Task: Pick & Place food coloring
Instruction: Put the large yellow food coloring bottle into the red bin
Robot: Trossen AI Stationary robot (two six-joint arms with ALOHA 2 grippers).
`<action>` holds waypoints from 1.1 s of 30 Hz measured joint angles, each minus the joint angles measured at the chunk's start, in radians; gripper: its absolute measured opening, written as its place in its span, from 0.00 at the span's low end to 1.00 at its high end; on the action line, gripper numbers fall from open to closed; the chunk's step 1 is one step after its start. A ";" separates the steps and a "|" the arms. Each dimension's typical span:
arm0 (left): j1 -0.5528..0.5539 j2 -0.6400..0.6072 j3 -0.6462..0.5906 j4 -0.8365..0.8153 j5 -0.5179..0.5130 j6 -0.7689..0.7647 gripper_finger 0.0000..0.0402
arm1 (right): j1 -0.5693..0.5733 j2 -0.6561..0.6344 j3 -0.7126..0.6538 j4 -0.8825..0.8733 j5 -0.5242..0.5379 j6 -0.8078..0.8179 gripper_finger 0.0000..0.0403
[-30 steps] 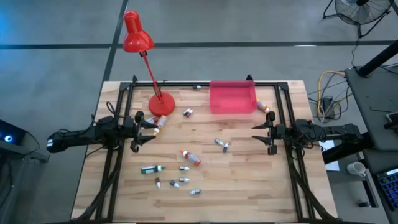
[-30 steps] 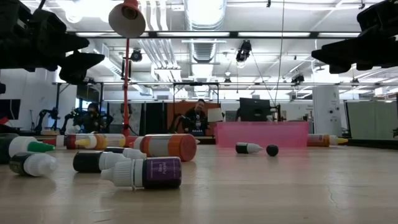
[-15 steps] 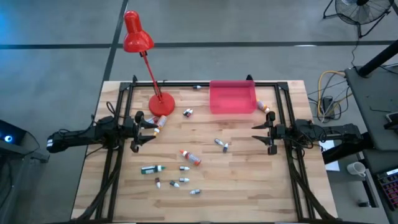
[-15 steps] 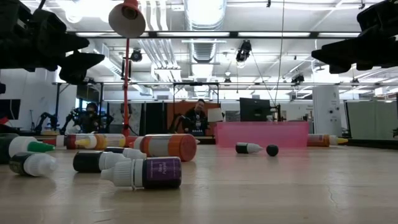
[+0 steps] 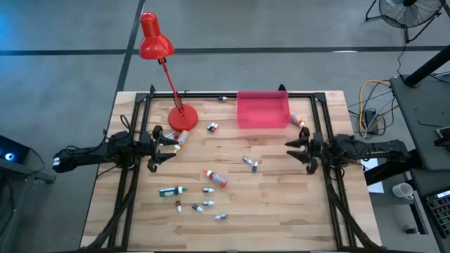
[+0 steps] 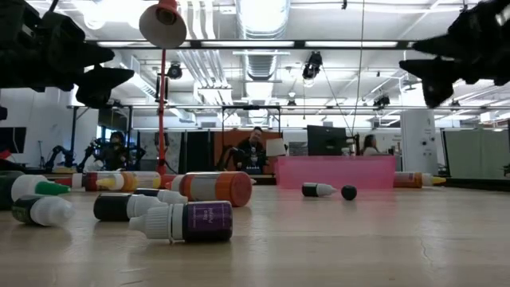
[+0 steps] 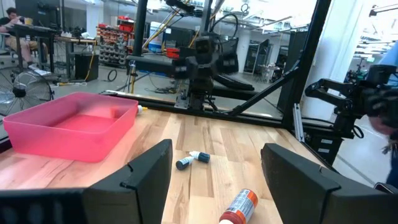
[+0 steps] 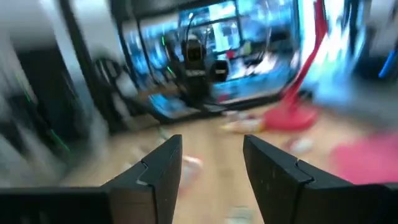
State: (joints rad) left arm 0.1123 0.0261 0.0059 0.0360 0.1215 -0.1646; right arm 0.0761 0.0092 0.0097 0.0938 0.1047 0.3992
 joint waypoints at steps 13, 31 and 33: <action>0.000 0.000 0.000 0.000 0.000 0.000 0.55 | 0.000 0.001 0.000 0.066 0.173 0.700 0.41; 0.000 0.000 0.000 0.000 0.000 0.000 0.55 | -0.035 0.479 0.123 0.801 0.522 0.188 0.41; 0.000 0.000 0.000 0.000 0.000 0.000 0.55 | -0.051 0.552 0.186 0.744 0.541 0.146 0.41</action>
State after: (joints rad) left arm 0.1127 0.0261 0.0063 0.0360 0.1215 -0.1646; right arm 0.0246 0.5611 0.1953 0.8380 0.6462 0.5449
